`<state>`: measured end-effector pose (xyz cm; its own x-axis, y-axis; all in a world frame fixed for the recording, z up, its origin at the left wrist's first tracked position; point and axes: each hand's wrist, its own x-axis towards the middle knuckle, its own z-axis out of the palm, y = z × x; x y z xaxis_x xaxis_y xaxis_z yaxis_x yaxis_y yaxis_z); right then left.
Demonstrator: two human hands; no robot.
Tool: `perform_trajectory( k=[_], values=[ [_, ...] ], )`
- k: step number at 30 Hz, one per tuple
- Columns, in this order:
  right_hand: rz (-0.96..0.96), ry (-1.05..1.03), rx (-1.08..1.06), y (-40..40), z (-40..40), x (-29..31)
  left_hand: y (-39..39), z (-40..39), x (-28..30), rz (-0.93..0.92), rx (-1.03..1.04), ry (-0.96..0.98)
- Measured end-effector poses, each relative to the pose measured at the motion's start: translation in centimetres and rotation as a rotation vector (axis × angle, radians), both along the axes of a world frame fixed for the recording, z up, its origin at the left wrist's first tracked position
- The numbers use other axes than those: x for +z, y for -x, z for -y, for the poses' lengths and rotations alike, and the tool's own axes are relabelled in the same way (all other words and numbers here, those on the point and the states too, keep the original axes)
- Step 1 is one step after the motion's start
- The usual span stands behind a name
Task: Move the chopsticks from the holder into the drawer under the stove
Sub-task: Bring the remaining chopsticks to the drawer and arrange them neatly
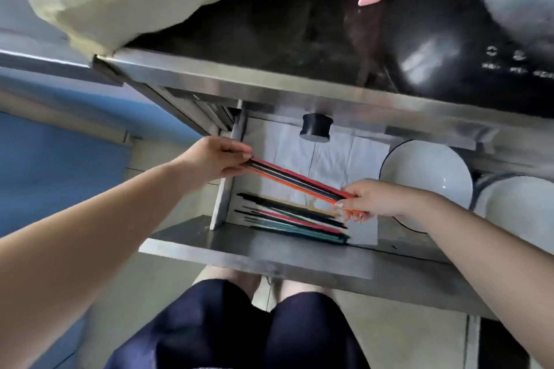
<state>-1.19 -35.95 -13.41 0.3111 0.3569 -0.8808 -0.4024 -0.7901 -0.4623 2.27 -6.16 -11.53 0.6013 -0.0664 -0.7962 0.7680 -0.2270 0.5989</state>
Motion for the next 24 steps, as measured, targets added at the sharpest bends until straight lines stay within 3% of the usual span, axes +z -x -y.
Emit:
perform_trajectory(
  k=[4,8,12,19,24],
  values=[
    [0.214,0.068,0.148,-0.6,-1.3,-4.3,-0.9,0.5,-4.9,0.010,-0.035,-0.052],
    [0.192,0.085,0.220,-0.2,-1.8,-7.9,-1.0,0.6,-8.3,-0.031,-0.082,-0.035],
    [0.213,0.125,0.206,1.0,-0.7,-10.1,-0.7,1.3,-10.1,-0.033,-0.313,-0.028],
    [0.347,0.232,0.385,1.0,-1.3,-11.4,-0.2,2.0,-12.0,0.108,-0.741,-0.291],
    [0.402,0.244,0.435,0.7,-1.5,-12.6,0.1,3.1,-13.0,0.151,-0.932,-0.415]
  ],
)
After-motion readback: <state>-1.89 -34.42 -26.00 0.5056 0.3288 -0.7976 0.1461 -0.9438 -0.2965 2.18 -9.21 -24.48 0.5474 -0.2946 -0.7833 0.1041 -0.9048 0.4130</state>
